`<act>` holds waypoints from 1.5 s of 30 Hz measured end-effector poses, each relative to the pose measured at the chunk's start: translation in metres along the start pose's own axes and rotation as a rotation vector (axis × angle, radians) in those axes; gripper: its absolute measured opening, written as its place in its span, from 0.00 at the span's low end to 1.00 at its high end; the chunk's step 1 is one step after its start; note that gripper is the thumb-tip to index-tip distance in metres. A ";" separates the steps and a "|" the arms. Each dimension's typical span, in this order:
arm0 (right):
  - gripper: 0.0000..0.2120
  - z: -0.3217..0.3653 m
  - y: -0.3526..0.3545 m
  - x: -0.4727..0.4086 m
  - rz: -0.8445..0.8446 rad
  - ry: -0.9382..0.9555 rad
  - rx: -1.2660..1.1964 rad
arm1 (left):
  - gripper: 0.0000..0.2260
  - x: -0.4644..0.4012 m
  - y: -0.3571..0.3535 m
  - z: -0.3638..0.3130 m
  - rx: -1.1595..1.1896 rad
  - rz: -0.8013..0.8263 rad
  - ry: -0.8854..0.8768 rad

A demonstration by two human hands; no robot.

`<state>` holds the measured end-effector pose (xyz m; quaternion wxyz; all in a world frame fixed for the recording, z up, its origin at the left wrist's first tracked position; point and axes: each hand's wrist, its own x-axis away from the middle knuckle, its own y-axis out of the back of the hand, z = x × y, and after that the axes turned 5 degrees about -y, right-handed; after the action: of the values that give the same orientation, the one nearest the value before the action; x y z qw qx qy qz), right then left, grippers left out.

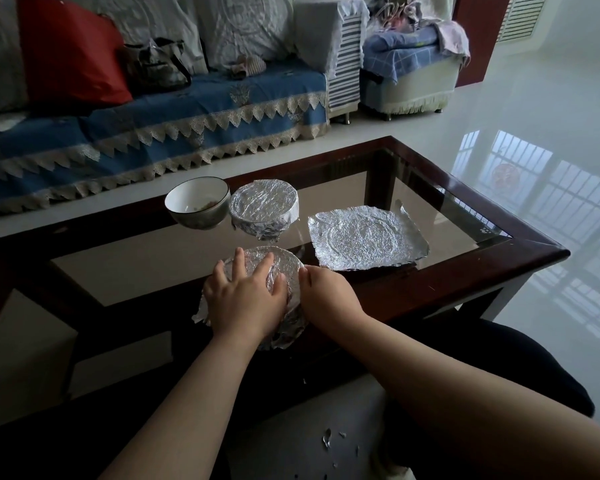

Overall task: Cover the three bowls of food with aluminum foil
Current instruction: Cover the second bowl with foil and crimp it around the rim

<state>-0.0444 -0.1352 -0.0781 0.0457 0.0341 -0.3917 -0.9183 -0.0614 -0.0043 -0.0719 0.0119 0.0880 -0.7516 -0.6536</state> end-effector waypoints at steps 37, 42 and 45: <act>0.09 -0.028 -0.016 -0.017 -0.025 -0.166 -0.529 | 0.54 0.000 0.011 0.027 -0.020 0.160 -0.273; 0.11 -0.028 -0.017 -0.018 -0.040 -0.203 -0.642 | 0.52 0.000 0.009 0.027 -0.028 0.149 -0.269; 0.12 -0.026 -0.016 -0.020 -0.020 -0.247 -0.736 | 0.52 0.000 0.009 0.027 -0.027 0.144 -0.270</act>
<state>-0.0231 -0.1410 -0.1072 -0.0015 -0.0918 -0.0381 -0.9950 -0.0660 0.0232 -0.0672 -0.0411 -0.0551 -0.7419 -0.6670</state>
